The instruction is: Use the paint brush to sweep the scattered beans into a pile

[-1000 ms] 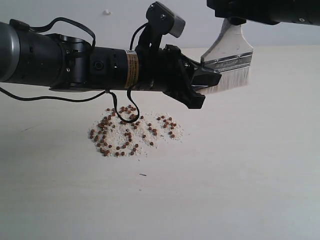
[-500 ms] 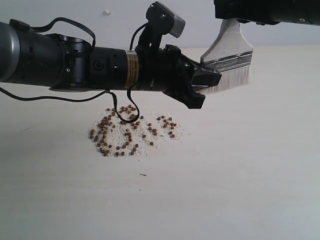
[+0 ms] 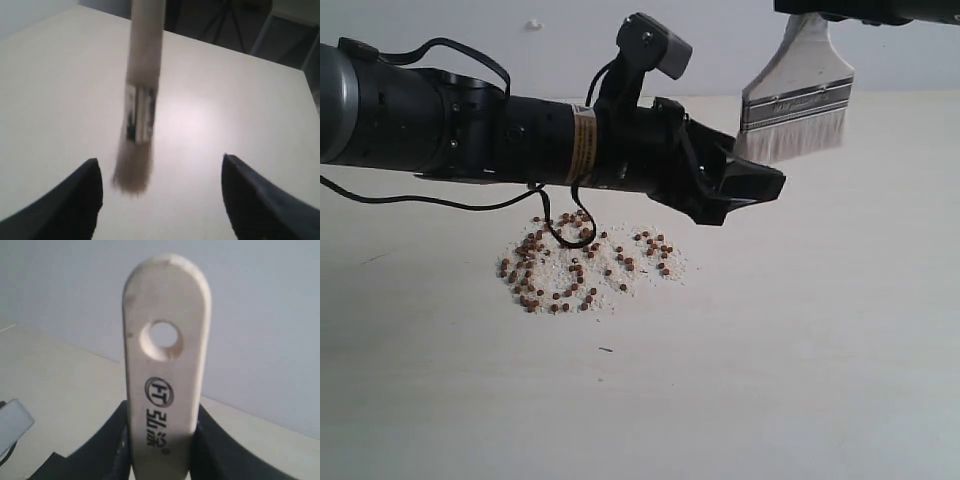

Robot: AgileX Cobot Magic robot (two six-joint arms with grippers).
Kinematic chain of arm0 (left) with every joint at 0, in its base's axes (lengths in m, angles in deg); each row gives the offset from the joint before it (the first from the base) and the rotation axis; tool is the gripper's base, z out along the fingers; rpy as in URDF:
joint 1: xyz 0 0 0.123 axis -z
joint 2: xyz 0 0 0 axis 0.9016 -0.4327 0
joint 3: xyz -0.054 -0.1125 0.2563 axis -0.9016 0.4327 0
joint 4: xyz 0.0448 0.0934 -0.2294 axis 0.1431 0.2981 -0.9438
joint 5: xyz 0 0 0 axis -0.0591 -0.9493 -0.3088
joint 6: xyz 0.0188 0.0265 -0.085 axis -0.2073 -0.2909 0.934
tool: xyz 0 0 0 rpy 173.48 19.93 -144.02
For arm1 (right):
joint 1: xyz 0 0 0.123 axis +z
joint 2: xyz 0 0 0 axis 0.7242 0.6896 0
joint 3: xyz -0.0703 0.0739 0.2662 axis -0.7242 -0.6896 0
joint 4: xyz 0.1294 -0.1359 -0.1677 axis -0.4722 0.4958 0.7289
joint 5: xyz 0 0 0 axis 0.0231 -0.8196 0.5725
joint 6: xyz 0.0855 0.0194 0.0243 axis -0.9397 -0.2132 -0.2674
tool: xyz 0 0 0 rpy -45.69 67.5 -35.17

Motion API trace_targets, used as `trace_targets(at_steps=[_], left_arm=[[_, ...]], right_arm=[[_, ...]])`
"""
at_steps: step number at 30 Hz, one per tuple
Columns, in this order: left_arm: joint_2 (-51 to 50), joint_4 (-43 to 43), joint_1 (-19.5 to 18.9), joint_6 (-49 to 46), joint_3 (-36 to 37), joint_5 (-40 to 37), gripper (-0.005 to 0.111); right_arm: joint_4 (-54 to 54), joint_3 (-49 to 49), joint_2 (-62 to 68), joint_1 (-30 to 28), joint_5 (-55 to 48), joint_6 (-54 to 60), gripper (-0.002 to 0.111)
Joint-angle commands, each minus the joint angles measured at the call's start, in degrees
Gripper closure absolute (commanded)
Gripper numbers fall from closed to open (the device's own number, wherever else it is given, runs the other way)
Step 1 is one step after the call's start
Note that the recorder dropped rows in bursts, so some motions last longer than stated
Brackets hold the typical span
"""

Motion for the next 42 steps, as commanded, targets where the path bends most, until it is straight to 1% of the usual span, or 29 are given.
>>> trace_targets(at_steps=[1,2,4,6,8,9,10,12,13,14,15,16,17,20,22,23,25,26,27,28,30,32,35,37,38,42], left_arm=[[0.4,7.4,-0.2,6.0,-0.2,0.7,0.046],[0.6,9.1,-0.2,7.8,-0.2,0.7,0.048],[1.3,14.2,-0.2,11.7,-0.2,0.8,0.057],[2.5,19.5,-0.6,15.2,-0.2,1.4,0.071],[4.1,24.6,-1.3,19.6,0.0,3.0,0.091],[5.0,26.1,-1.7,21.3,0.6,3.5,0.101],[6.3,26.7,-2.2,22.4,1.4,4.1,0.106],[9.5,26.7,-3.7,23.5,4.5,4.1,0.107],[13.7,26.0,-5.7,22.8,8.6,3.1,0.107],[15.5,25.3,-7.0,22.5,10.5,1.9,0.107],[21.0,22.8,-10.1,21.3,15.5,-0.3,0.107],[23.4,20.6,-11.5,20.5,18.1,-0.7,0.107],[29.7,16.3,-14.7,17.6,23.3,-0.3,0.107],[39.5,12.6,-17.7,13.9,30.1,-0.2,0.107],[46.7,12.1,-18.4,13.8,33.8,-0.3,0.107],[52.5,11.5,-18.5,13.8,36.8,-0.5,0.107],[60.4,9.4,-18.5,14.0,41.2,-0.5,0.107],[67.0,6.7,-18.5,14.0,44.6,-0.5,0.107],[70.7,5.2,-18.5,14.0,46.6,-0.5,0.107],[78.3,2.4,-18.5,14.0,49.9,-1.4,0.107],[87.3,0.7,-18.5,14.2,54.0,-3.1,0.107],[95.5,0.8,-18.5,17.4,56.9,-6.1,0.107],[102.9,2.7,-18.5,22.4,58.3,-7.2,0.107],[108.0,6.8,-18.5,28.0,58.4,-7.4,0.107],[109.6,9.9,-18.5,31.7,58.4,-7.4,0.107],[109.6,14.2,-18.5,36.6,58.4,-5.1,0.107]], right_arm=[[0.4,-0.5,-2.9,-0.2,5.9,0.5,0.108],[0.4,-1.1,-3.4,-0.2,7.7,0.5,0.108],[0.7,-2.5,-4.3,-0.2,10.5,0.5,0.108],[1.5,-4.2,-5.5,-0.2,11.4,0.5,0.108],[2.4,-5.6,-6.7,-0.2,11.4,0.5,0.108],[2.8,-6.3,-7.4,-0.2,11.4,0.9,0.108],[3.0,-7.0,-8.1,-0.2,11.4,0.9,0.108],[3.3,-8.8,-9.9,-0.2,11.4,1.5,0.108],[3.3,-10.7,-11.6,-0.2,10.6,1.6,0.108],[3.3,-11.4,-12.2,-0.2,9.3,2.0,0.108],[4.2,-13.2,-13.4,-0.2,3.7,3.0,0.108],[5.2,-13.8,-13.6,-0.2,0.8,3.1,0.108],[8.8,-14.5,-13.6,-0.2,-5.8,2.9,0.108],[13.7,-14.9,-13.2,-0.2,-13.7,2.8,0.108],[17.4,-14.9,-13.2,-0.2,-19.0,2.7,0.108],[20.2,-14.8,-13.2,-0.2,-22.7,2.5,0.108],[22.4,-14.6,-13.2,-0.2,-26.2,2.5,0.108],[22.5,-14.6,-13.1,-0.2,-27.5,2.5,0.108],[22.5,-14.6,-12.9,-0.2,-27.9,2.5,0.108],[22.7,-14.6,-11.9,-0.2,-28.8,2.5,0.108],[22.3,-14.6,-9.6,-0.2,-29.2,2.7,0.108],[19.8,-14.6,-6.7,-0.2,-29.6,5.6,0.108],[17.1,-14.6,-4.5,-1.3,-29.6,10.0,0.108],[12.7,-14.6,-2.4,-5.4,-33.7,14.7,0.108],[10.7,-14.6,-0.7,-8.3,-37.8,17.2,0.108],[8.5,-13.5,4.5,-15.6,-48.2,20.7,0.108]])
